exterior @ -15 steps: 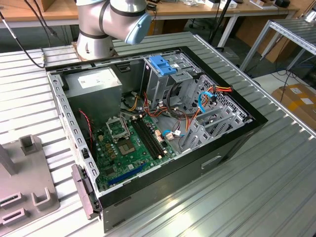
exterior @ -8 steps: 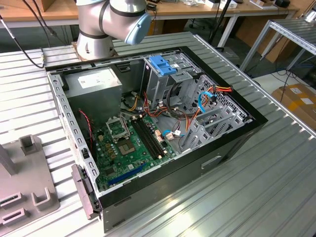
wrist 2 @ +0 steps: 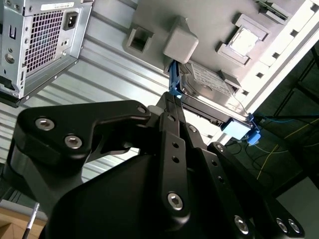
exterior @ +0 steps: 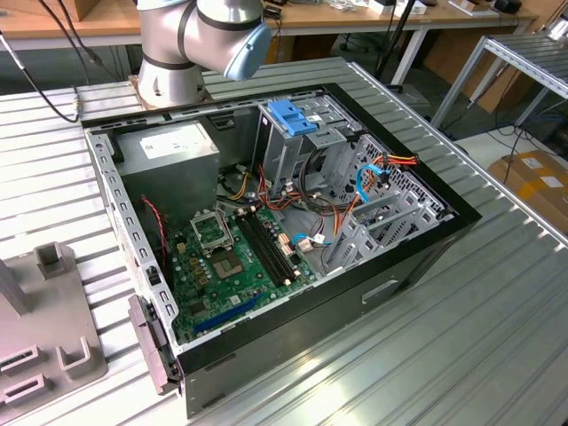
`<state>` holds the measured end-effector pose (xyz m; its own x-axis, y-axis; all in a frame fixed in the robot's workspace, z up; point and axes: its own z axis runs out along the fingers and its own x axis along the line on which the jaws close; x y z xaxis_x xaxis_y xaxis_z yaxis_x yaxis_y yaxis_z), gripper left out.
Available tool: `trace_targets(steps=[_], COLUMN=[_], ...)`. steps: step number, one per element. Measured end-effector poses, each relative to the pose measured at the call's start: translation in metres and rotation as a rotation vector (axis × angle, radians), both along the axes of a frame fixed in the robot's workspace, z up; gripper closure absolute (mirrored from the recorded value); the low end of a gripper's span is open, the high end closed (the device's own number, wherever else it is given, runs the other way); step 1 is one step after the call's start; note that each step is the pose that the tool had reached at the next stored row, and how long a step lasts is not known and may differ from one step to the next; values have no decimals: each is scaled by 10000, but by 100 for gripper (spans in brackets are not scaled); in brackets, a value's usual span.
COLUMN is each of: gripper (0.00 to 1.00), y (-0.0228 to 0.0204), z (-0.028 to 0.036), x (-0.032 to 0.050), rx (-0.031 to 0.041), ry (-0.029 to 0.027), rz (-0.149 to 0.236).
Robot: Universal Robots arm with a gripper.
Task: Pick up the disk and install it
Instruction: 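Reach for the disk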
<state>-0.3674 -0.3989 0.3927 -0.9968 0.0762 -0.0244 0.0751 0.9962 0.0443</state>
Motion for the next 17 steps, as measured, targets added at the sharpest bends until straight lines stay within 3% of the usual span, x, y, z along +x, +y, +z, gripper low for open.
trace_targets(steps=[7,17], gripper=[89,89], y=[0,0], z=[-1,-1], x=[-23,-128], rx=[1,0], ry=[-2,0], rz=[-1,0])
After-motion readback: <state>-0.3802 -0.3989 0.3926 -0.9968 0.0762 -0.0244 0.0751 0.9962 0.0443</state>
